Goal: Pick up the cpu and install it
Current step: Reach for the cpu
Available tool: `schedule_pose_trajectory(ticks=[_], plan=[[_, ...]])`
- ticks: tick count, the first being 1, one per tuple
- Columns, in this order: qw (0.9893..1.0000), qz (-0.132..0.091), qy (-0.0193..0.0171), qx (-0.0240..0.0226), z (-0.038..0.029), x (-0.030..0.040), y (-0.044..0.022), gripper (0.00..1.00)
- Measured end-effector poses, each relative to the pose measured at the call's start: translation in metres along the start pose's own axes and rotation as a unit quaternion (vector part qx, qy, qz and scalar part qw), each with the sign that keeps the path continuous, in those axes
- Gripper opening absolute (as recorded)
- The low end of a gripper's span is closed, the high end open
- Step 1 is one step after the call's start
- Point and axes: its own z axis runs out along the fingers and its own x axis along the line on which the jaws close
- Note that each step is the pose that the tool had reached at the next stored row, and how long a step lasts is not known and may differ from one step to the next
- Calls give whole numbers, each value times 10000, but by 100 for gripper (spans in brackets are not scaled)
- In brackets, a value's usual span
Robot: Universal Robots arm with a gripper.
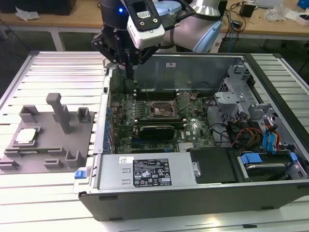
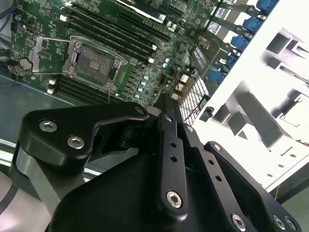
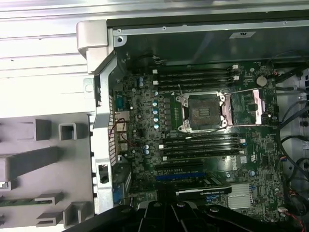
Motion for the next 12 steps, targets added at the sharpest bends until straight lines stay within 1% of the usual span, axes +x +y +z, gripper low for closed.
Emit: schedule_pose_trajectory(ticks=[5,12], plan=[[10000,-1,0,0,-2,107,-8,11],[10000,0,0,0,-4,163,-12,11]])
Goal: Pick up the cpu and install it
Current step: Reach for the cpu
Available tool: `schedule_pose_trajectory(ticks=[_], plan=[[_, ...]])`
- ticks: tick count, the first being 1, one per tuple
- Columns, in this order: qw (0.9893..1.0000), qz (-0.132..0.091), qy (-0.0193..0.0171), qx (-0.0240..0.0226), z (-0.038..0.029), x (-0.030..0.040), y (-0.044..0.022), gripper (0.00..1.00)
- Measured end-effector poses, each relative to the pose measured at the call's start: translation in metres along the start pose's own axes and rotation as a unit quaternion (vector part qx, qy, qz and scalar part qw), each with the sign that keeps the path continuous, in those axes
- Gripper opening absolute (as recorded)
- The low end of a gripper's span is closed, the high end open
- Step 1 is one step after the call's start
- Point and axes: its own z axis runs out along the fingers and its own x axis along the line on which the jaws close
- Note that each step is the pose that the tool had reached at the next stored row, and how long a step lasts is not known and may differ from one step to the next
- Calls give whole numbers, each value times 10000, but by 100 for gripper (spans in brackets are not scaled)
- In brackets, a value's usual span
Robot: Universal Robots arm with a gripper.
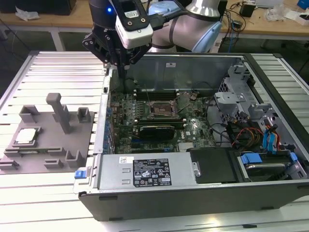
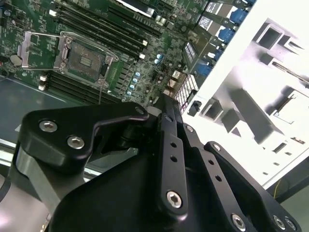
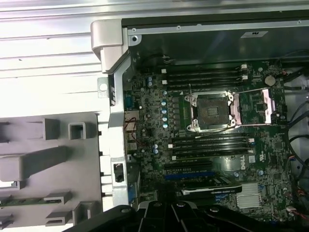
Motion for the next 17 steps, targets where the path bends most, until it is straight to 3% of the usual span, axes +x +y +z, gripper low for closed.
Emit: schedule_pose_trajectory(ticks=[17], plan=[[10000,0,-1,0,-6,229,-17,11]])
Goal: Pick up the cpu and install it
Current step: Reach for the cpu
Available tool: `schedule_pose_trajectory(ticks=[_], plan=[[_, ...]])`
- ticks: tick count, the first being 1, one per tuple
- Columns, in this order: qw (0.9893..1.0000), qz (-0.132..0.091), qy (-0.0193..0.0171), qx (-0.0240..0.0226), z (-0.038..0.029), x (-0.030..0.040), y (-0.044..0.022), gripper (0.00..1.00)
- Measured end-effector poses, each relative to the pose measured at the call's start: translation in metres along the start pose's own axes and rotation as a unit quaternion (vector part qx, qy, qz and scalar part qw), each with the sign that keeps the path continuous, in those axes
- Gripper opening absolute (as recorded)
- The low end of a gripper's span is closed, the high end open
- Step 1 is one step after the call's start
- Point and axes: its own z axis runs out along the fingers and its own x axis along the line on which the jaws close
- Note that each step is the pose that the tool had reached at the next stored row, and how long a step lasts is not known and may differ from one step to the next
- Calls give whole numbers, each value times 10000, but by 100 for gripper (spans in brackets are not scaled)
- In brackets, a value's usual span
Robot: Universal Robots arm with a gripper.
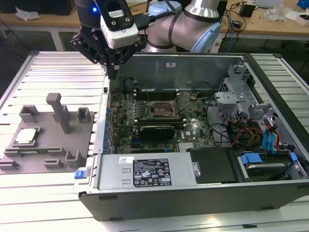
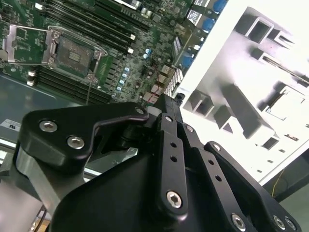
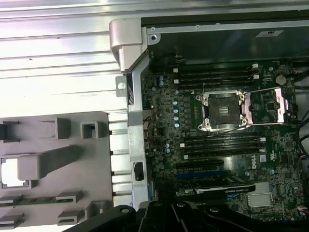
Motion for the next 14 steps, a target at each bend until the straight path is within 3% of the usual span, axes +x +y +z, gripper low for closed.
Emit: schedule_pose_trajectory(ticks=[14], plan=[[10000,0,-7,-1,-8,353,-8,11]])
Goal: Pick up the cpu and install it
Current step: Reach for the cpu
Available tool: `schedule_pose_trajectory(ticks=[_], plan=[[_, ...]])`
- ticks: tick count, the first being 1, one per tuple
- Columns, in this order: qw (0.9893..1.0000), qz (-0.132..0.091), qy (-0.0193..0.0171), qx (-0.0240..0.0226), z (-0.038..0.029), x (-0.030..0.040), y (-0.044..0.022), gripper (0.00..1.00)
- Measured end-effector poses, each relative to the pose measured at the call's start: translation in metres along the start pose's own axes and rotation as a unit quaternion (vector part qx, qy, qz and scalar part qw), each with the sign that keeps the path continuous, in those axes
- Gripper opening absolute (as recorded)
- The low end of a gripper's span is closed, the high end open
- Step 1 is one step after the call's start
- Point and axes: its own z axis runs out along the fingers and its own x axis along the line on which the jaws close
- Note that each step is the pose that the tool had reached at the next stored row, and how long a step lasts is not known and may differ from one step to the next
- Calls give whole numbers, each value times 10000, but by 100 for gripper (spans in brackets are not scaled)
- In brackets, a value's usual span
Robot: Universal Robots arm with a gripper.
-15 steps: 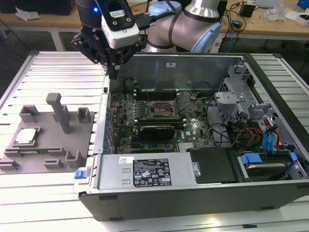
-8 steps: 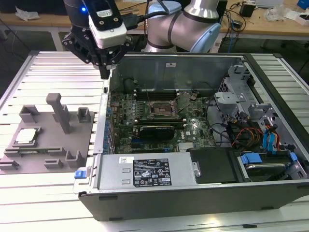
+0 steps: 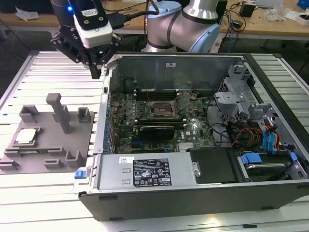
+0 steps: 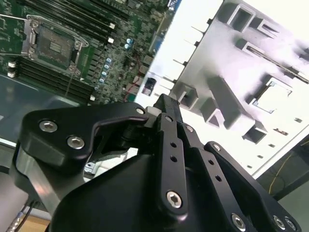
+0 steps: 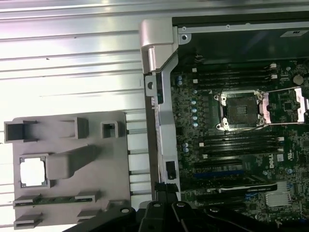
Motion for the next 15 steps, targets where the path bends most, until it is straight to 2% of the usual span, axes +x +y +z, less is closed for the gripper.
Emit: schedule_pose_trajectory(ticks=[5,15], plan=[[10000,0,-2,0,-3,125,2,11],[10000,0,-2,0,-7,325,0,11]])
